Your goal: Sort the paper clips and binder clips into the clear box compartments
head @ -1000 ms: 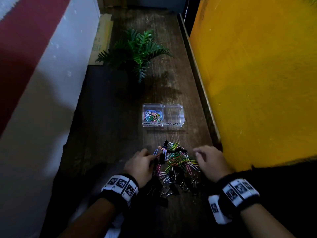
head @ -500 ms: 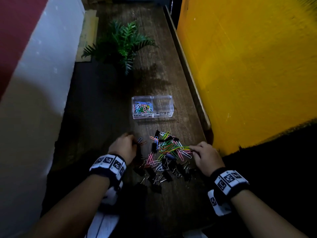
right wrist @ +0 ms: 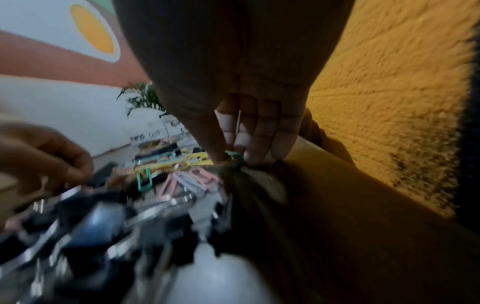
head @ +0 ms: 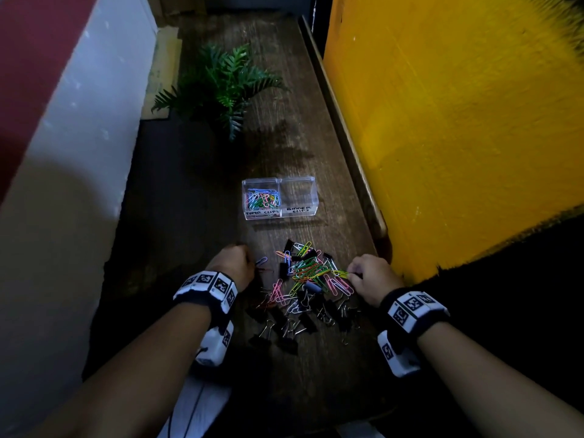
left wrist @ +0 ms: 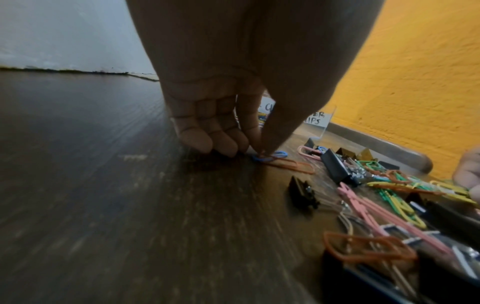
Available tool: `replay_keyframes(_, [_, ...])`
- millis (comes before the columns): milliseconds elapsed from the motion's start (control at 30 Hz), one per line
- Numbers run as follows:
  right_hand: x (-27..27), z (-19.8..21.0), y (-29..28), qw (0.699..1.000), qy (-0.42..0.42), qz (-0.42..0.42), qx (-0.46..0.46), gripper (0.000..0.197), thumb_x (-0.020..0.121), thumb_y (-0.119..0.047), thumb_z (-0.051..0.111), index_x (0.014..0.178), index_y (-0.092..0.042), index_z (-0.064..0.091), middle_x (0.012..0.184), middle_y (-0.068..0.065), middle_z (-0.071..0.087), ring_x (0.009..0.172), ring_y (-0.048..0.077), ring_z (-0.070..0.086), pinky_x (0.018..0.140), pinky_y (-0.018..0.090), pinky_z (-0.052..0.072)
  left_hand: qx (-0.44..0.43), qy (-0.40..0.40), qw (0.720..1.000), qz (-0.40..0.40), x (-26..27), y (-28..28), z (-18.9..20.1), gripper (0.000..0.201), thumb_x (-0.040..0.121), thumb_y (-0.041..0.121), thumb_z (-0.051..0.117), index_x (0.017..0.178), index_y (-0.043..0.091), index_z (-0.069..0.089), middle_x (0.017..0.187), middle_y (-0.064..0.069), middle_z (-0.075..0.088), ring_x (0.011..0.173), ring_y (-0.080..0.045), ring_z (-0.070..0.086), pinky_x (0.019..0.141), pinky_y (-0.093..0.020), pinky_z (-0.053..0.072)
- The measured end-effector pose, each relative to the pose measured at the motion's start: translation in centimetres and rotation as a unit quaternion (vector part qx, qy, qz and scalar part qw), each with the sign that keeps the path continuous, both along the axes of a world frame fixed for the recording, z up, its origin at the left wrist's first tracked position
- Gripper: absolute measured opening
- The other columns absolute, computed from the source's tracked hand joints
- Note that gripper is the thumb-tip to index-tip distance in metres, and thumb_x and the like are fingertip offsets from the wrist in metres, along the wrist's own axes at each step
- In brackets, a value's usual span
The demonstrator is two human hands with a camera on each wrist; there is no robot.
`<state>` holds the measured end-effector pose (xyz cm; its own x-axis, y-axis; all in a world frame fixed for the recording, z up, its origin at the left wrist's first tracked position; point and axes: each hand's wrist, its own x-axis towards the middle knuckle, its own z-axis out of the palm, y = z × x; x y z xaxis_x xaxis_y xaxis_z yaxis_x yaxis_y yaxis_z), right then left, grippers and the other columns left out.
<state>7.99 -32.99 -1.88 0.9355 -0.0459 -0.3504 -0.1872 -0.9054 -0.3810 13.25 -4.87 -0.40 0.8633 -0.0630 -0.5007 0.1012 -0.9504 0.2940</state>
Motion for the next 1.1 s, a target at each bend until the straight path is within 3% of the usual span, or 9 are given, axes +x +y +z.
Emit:
replay_keyframes(100, [-0.1,0.3,-0.4,0.999,-0.004,-0.021,0.042,0.003,0.086,-0.023,0.066,0.086,-0.024,0.069,0.087,-0.009,0.065,0.083,0.008,0.059,0.077,0.026,0.047,-0.006,-0.002,1.000,0.003,-0.1,0.0,-0.4,0.023,0.088,0.036,0.062,0.102,0.017,0.061,0.105,-0.005,0.062,0.093,-0.022,0.061,0.078,-0.032,0.049])
replay_keyframes(200, [-0.3,0.4,-0.7,0.997,-0.023,-0.028,0.073,0.006,0.085,-0.021,0.067,0.090,-0.023,0.071,0.087,-0.009,0.068,0.084,0.007,0.061,0.078,0.024,0.047,-0.014,0.005,1.000,0.007,0.1,-0.3,-0.5,0.020,0.089,0.034,0.061,0.102,0.019,0.062,0.104,-0.004,0.062,0.091,-0.021,0.060,0.079,-0.034,0.050])
replay_keyframes(300, [-0.5,0.8,-0.6,0.995,-0.039,-0.021,0.087,0.010,0.084,-0.019,0.067,0.083,-0.027,0.062,0.082,-0.011,0.065,0.079,0.007,0.060,0.072,0.024,0.048,-0.016,0.017,1.000,0.005,0.3,-0.6,-0.5,0.017,0.091,0.028,0.057,0.102,0.017,0.062,0.103,-0.005,0.063,0.089,-0.021,0.060,0.077,-0.034,0.050])
replay_keyframes(433, [-0.9,1.4,-0.3,0.993,-0.071,-0.021,0.096,0.015,0.081,-0.016,0.066,0.073,-0.022,0.054,0.070,-0.008,0.058,0.068,0.006,0.055,0.058,0.018,0.038,-0.016,0.016,1.000,0.012,0.3,-0.7,-0.5,0.018,0.090,0.027,0.057,0.102,0.015,0.061,0.101,-0.007,0.063,0.087,-0.023,0.060,0.076,-0.033,0.051])
replay_keyframes(633, [-1.1,1.4,-0.4,0.978,-0.090,-0.068,0.176,0.021,0.078,-0.013,0.073,0.069,-0.021,0.056,0.073,-0.009,0.061,0.078,0.003,0.057,0.065,0.018,0.039,-0.099,-0.040,0.992,0.074,0.0,-0.1,-0.4,0.006,0.089,0.022,0.062,0.093,0.018,0.060,0.093,-0.004,0.065,0.083,-0.019,0.060,0.073,-0.029,0.048])
replay_keyframes(833, [-0.4,2.3,-0.2,0.935,-0.081,-0.156,0.308,0.023,0.078,0.000,0.073,0.082,-0.016,0.056,0.068,0.001,0.065,0.067,0.020,0.065,0.064,0.034,0.056,-0.218,-0.105,0.963,0.117,-0.1,0.1,0.3,0.018,0.081,0.007,0.068,0.081,0.025,0.062,0.083,0.011,0.065,0.080,-0.007,0.061,0.071,-0.014,0.042])
replay_keyframes(900, [0.3,3.4,0.3,0.918,-0.076,-0.170,0.349,0.023,0.080,0.003,0.070,0.088,-0.011,0.054,0.069,0.006,0.065,0.066,0.021,0.065,0.060,0.031,0.058,-0.249,-0.124,0.952,0.127,0.6,0.0,1.0,0.018,0.081,0.006,0.069,0.078,0.024,0.065,0.080,0.011,0.068,0.076,-0.002,0.063,0.068,-0.008,0.043])
replay_keyframes(1000, [2.0,5.0,1.4,0.906,-0.084,-0.163,0.382,0.026,0.080,0.004,0.070,0.092,-0.012,0.054,0.078,0.017,0.066,0.067,0.024,0.065,0.059,0.029,0.058,-0.303,-0.161,0.926,0.156,2.6,-0.4,2.6,0.020,0.079,0.005,0.072,0.073,0.023,0.068,0.076,0.010,0.070,0.072,-0.004,0.065,0.073,-0.018,0.052])
replay_keyframes(1100, [4.1,5.8,2.6,0.905,-0.094,-0.148,0.387,0.027,0.079,0.003,0.070,0.090,-0.016,0.055,0.080,0.014,0.062,0.072,0.023,0.064,0.059,0.029,0.057,-0.294,-0.222,0.913,0.177,5.5,-0.9,4.3,0.014,0.078,0.007,0.072,0.075,0.020,0.069,0.076,0.007,0.069,0.072,-0.007,0.063,0.075,-0.020,0.051])
